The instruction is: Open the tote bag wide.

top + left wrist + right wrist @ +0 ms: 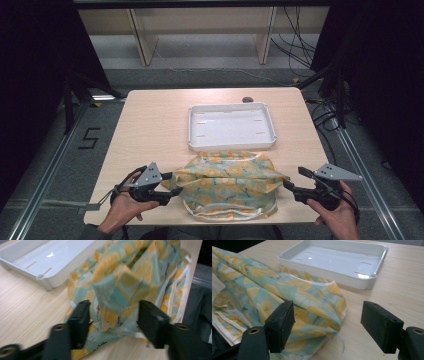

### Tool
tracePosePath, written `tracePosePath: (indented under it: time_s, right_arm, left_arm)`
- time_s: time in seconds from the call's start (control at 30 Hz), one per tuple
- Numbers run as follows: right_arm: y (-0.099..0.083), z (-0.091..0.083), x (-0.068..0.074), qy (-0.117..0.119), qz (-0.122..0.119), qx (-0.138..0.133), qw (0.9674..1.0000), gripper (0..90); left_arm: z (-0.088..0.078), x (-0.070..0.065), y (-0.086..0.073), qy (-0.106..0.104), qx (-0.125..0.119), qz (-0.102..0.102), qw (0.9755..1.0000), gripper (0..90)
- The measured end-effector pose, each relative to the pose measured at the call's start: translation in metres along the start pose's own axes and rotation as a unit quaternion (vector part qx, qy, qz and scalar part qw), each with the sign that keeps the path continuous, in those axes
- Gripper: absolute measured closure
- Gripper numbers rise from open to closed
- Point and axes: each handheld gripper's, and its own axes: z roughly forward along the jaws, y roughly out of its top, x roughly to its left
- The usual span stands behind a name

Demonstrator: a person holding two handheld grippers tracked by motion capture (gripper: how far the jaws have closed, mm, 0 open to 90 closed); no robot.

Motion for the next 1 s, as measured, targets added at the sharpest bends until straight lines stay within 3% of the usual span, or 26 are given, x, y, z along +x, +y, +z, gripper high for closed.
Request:
tracePosePath:
  time_s: [0.07, 0.1, 0.27, 0.3, 0.33, 0.37, 0.5, 0.57, 0.63, 0.7, 0.73, 0.77, 0.9, 0.97, 1.0]
  right_arm:
    - [0.002, 0.000, 0.004, 0.005, 0.002, 0.007, 1.0000, 28.1]
    - [0.003, 0.002, 0.004, 0.007, -0.007, 0.001, 1.0000, 28.1]
    - [0.009, 0.008, 0.007, 0.028, -0.012, 0.002, 0.9995, 28.1]
    - [0.011, 0.009, 0.010, 0.033, -0.004, 0.005, 0.9994, 28.1]
    - [0.011, 0.009, 0.010, 0.033, -0.004, 0.005, 0.9994, 28.1]
    - [0.016, 0.012, 0.014, 0.047, 0.004, 0.006, 0.9989, 28.1]
    - [0.025, 0.018, 0.019, 0.059, -0.011, 0.020, 0.9980, 28.1]
    - [0.032, 0.032, 0.024, 0.068, -0.026, 0.014, 0.9973, 28.0]
    - [0.038, 0.041, 0.029, 0.082, -0.032, 0.033, 0.9956, 28.0]
    - [0.044, 0.052, 0.032, 0.091, -0.055, 0.046, 0.9932, 27.5]
    - [0.044, 0.052, 0.032, 0.091, -0.055, 0.046, 0.9932, 27.5]
    - [0.049, 0.062, 0.039, 0.098, -0.073, 0.049, 0.9913, 25.2]
    - [0.056, 0.075, 0.049, 0.115, -0.090, 0.055, 0.9877, 25.2]
    - [0.061, 0.088, 0.055, 0.135, -0.106, 0.067, 0.9828, 25.7]
    - [0.061, 0.088, 0.055, 0.135, -0.106, 0.067, 0.9828, 25.7]
  left_arm:
    - [-0.006, -0.005, 0.006, -0.003, -0.018, -0.006, 0.9998, 28.6]
    - [-0.009, -0.007, 0.010, -0.002, -0.021, 0.014, 0.9997, 28.6]
    - [-0.013, -0.024, 0.022, 0.009, -0.027, 0.025, 0.9993, 25.9]
    - [-0.012, -0.032, 0.028, 0.011, -0.029, 0.038, 0.9988, 26.3]
    - [-0.012, -0.032, 0.028, 0.011, -0.029, 0.038, 0.9988, 27.2]
    - [-0.008, -0.038, 0.034, 0.009, -0.023, 0.046, 0.9986, 27.8]
    - [0.000, -0.044, 0.040, 0.001, -0.021, 0.045, 0.9987, 28.7]
    - [0.008, -0.045, 0.043, -0.010, -0.016, 0.044, 0.9988, 29.7]
    - [0.018, -0.049, 0.045, -0.015, 0.004, 0.063, 0.9979, 31.6]
    - [0.026, -0.050, 0.046, -0.012, 0.016, 0.065, 0.9977, 31.6]
    - [0.026, -0.050, 0.046, -0.012, 0.016, 0.065, 0.9977, 31.7]
    - [0.031, -0.051, 0.046, -0.005, 0.030, 0.063, 0.9976, 32.5]
    - [0.040, -0.053, 0.045, -0.010, 0.035, 0.063, 0.9973, 37.6]
    - [0.046, -0.050, 0.042, -0.013, 0.036, 0.068, 0.9969, 41.5]
    - [0.046, -0.050, 0.042, -0.013, 0.036, 0.068, 0.9969, 45.9]
